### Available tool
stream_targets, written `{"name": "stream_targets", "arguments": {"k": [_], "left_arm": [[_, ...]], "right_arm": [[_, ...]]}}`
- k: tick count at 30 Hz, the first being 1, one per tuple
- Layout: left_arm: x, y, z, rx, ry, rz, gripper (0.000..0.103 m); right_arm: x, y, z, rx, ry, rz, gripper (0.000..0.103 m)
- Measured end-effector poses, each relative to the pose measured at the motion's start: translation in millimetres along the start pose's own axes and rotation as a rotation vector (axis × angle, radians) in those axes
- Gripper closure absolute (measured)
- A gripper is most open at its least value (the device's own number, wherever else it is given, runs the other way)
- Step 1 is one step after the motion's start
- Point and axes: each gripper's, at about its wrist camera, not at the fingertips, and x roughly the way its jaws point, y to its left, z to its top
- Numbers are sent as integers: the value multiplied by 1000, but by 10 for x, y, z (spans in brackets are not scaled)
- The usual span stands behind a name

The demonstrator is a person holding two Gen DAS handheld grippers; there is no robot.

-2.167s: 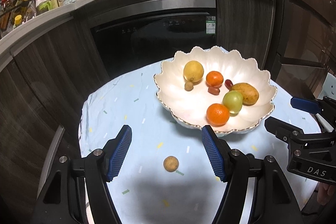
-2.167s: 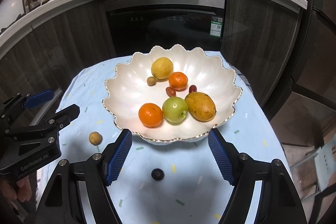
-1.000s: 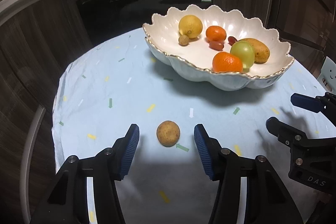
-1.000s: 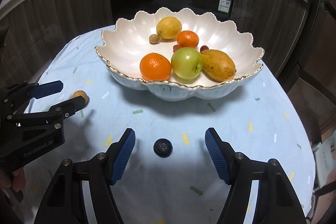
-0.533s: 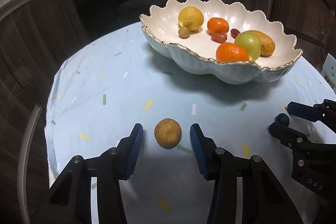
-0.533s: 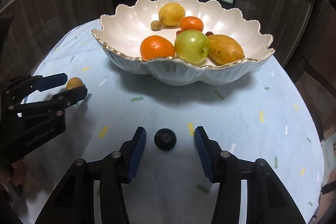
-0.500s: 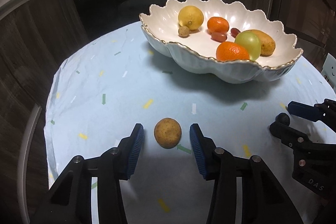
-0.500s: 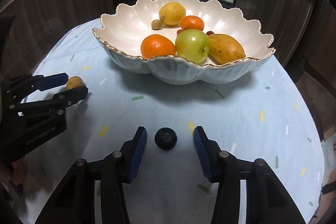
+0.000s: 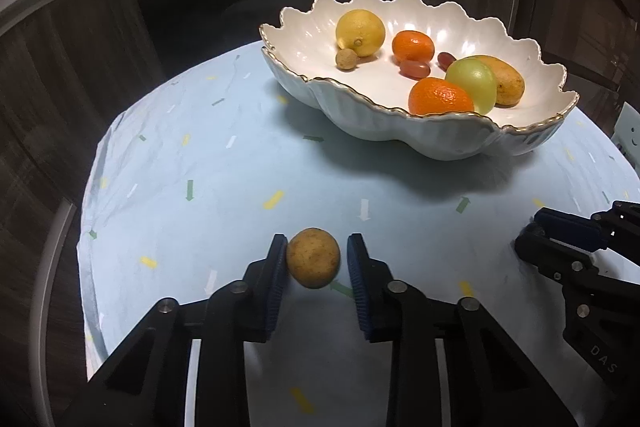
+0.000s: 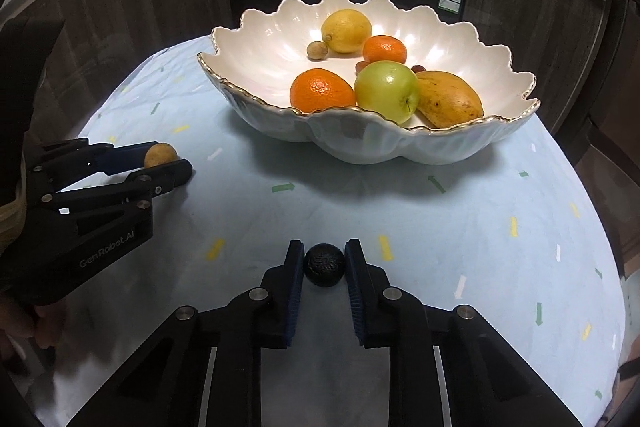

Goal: Organize fruits
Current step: 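Close the left tool on the longan while the right tool grasps the blueberry, then lift the longan and blueberry and carry both over the bowl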

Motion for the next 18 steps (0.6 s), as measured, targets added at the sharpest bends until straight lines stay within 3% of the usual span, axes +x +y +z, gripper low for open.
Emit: {"name": "stream_targets", "arguments": {"k": [18], "left_arm": [[-261, -35, 16, -31, -3, 17, 78]], "right_arm": [[-190, -60, 90, 10, -47, 25, 81]]}}
